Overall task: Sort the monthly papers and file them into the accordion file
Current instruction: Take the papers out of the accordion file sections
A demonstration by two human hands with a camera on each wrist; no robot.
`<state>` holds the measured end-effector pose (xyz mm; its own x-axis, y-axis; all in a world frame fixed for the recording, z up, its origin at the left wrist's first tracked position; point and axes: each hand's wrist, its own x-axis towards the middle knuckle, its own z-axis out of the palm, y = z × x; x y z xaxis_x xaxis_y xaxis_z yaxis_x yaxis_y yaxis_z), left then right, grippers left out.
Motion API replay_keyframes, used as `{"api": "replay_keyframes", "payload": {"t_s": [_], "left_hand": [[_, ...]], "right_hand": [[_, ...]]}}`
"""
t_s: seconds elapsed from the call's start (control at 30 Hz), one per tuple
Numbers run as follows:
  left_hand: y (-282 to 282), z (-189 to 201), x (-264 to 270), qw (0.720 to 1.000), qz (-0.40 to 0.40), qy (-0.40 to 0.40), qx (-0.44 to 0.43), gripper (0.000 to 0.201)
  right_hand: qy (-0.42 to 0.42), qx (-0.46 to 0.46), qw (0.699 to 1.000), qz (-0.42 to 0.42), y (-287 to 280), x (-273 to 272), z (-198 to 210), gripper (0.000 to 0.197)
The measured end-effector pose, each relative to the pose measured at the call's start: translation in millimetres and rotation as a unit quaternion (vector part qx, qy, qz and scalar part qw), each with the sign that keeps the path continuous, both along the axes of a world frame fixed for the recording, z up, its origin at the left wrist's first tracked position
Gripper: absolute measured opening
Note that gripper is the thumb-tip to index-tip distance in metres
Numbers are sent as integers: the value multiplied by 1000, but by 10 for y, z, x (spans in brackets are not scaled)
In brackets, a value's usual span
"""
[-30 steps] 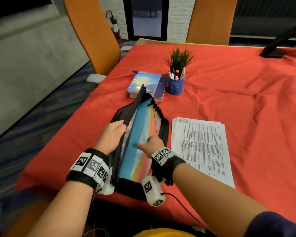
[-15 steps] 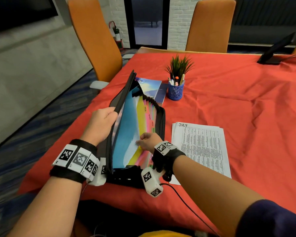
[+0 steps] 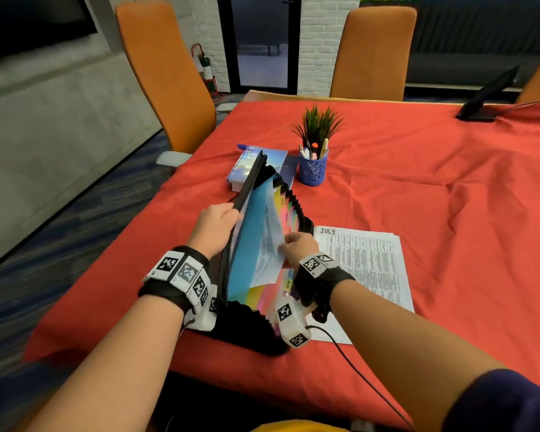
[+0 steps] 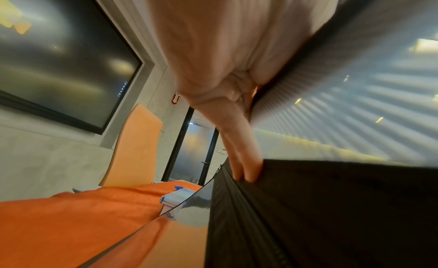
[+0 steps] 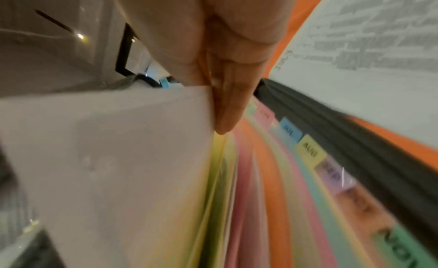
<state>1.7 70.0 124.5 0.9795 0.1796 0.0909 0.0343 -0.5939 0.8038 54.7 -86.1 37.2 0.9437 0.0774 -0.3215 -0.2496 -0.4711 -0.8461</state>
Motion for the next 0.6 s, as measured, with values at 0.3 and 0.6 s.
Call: {"api": "replay_keyframes", "payload": {"t_s": [0.3,0.6], "left_hand": [[-45,-317,65,998,-21,6,-56,49],[0,-315,69,997,-44,-16,-60,53]], "right_hand": [[-16,-133,985,-107,-1475,-182,-188,27],[47,-240,951,-190,-2406,-455,-582,28]]}}
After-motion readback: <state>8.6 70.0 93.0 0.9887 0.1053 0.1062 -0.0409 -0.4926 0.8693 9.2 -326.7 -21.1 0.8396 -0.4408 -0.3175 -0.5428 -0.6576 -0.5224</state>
